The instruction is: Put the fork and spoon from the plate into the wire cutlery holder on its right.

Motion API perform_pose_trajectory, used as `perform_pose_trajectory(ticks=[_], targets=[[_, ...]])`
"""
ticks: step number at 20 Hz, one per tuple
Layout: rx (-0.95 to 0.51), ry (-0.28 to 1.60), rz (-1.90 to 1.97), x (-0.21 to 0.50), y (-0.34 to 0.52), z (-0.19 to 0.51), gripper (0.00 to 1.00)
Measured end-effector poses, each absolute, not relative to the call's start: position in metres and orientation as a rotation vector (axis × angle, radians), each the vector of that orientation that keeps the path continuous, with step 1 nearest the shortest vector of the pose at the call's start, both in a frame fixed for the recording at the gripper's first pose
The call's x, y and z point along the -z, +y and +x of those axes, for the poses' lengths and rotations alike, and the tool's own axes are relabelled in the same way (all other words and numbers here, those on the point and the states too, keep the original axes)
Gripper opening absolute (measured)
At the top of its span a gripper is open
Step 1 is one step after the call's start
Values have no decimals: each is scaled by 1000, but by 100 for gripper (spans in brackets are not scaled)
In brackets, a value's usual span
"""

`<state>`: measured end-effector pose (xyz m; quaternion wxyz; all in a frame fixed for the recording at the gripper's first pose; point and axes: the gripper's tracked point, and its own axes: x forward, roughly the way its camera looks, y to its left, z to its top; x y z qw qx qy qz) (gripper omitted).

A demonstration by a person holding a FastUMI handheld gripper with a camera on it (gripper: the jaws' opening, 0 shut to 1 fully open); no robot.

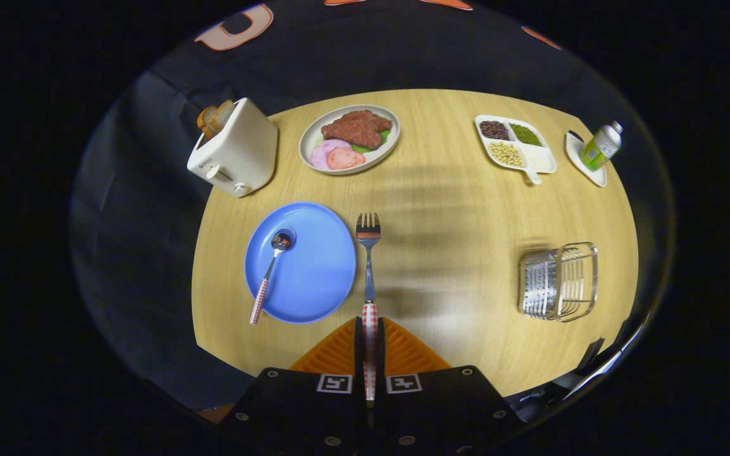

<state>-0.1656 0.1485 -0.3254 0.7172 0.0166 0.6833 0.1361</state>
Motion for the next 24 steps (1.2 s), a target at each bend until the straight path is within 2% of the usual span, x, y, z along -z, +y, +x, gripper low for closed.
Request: perform_pose_trajectory(ticks=[11, 24], targets=[[-75, 1507, 7, 296, -12, -159, 5], [-137, 1734, -79, 320, -57, -178, 7]])
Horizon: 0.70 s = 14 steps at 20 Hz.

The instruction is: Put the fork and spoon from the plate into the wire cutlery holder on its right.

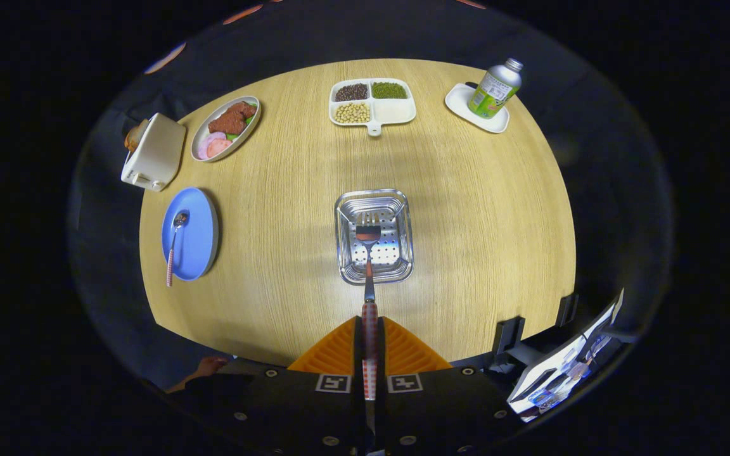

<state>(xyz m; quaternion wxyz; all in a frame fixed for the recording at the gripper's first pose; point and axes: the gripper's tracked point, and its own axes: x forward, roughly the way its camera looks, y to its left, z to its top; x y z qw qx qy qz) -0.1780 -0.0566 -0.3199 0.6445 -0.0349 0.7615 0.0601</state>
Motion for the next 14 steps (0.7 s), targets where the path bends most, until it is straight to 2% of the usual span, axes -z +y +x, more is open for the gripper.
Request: perform_pose_trajectory(ticks=[14], targets=[[-157, 1906, -125, 357, -61, -163, 8]])
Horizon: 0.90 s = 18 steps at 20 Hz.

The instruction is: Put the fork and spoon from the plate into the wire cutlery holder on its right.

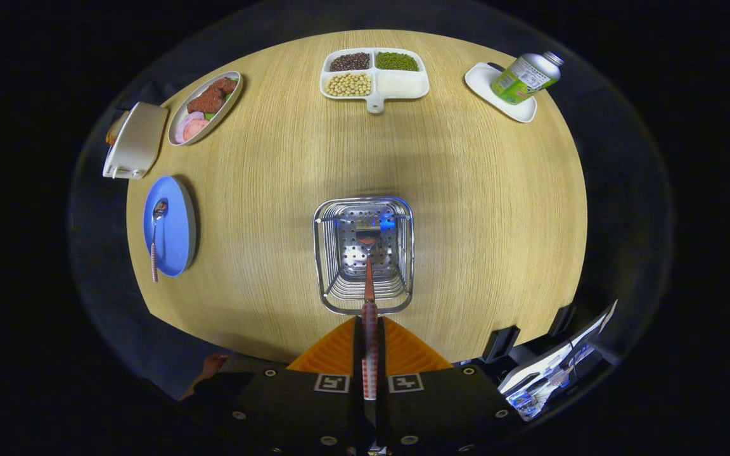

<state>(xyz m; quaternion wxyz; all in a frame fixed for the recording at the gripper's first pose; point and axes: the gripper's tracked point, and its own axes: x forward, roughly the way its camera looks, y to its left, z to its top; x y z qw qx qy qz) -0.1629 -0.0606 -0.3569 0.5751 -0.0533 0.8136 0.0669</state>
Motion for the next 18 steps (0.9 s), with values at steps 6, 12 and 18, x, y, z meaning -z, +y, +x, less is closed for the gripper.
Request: perform_pose_trajectory(ticks=[6, 12, 18], targets=[[-162, 1896, -80, 363, -54, -154, 12], [-163, 1819, 53, 349, -41, -138, 14], [-159, 1683, 83, 320, -29, -116, 38]])
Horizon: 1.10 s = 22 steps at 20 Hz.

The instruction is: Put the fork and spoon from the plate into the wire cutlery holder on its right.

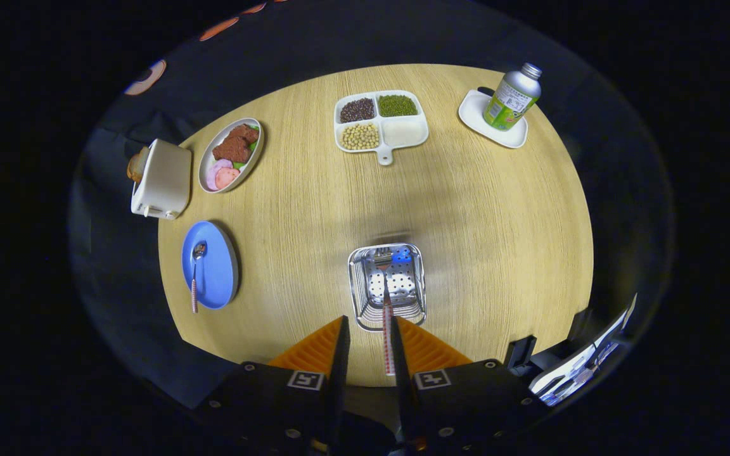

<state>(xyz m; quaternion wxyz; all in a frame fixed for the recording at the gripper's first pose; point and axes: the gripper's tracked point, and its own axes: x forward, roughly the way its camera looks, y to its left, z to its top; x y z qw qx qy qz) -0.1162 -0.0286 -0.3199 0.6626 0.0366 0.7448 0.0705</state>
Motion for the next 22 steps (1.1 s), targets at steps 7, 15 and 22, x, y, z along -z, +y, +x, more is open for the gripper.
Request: perform_pose_trajectory(ticks=[7, 15, 22], targets=[[-214, 1630, 112, 294, 32, -117, 81], [-276, 1625, 104, 293, 117, -134, 84], [-335, 1645, 97, 299, 200, -150, 87]])
